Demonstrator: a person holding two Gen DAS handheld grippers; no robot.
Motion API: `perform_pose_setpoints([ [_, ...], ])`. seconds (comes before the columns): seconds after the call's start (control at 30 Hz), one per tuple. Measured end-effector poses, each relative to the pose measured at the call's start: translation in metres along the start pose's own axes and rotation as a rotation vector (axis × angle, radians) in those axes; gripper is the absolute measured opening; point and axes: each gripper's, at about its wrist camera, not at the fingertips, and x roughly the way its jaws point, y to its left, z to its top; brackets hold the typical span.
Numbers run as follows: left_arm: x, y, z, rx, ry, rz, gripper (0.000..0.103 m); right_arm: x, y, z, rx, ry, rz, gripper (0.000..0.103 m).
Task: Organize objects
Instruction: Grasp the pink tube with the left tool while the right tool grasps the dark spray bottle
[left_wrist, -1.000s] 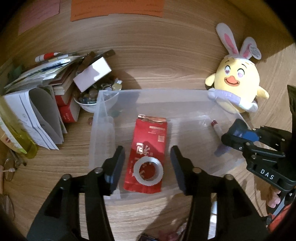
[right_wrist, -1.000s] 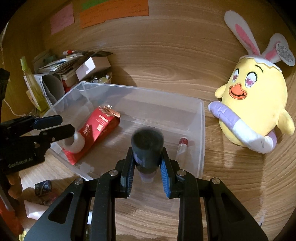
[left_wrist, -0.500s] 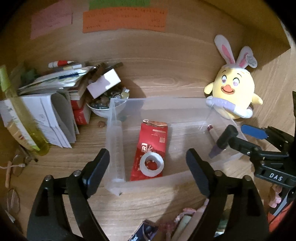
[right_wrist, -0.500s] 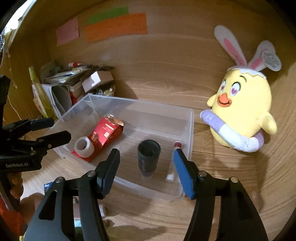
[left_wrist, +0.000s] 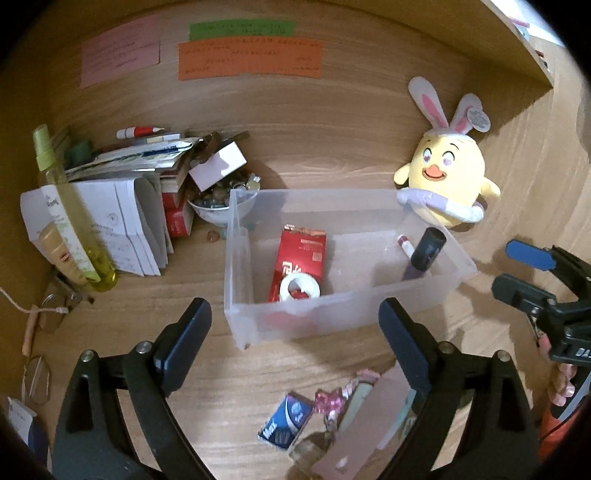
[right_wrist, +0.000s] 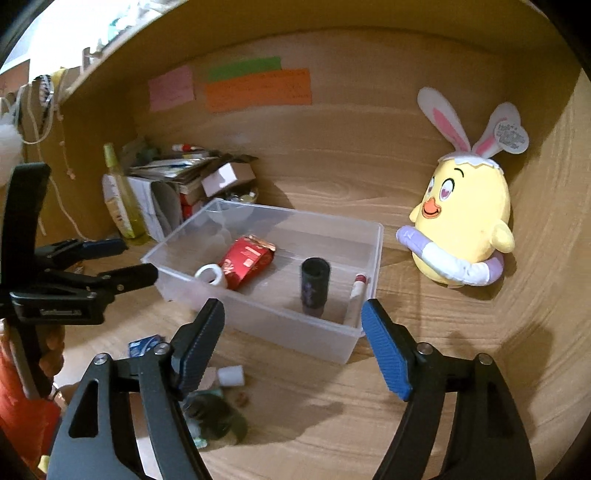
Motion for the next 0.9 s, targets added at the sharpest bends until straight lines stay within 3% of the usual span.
perform_pose_setpoints([
  [0.5, -0.010, -0.009, -0.036, 0.038, 0.053, -0.008, 0.093, -0.004, 0.031, -0.032, -0.033, 0.051, 0.057, 0.080],
  [0.83, 0.006, -0.018, -0.047, 0.071, 0.120, -0.029, 0.093, 0.032, 0.035, -0.068, 0.014, 0.186, 0.096, 0.079],
  [0.9, 0.013, -0.021, -0.046, 0.086, 0.143, -0.039, 0.093, 0.039, 0.034, -0.074, 0.027, 0.207, 0.106, 0.073],
])
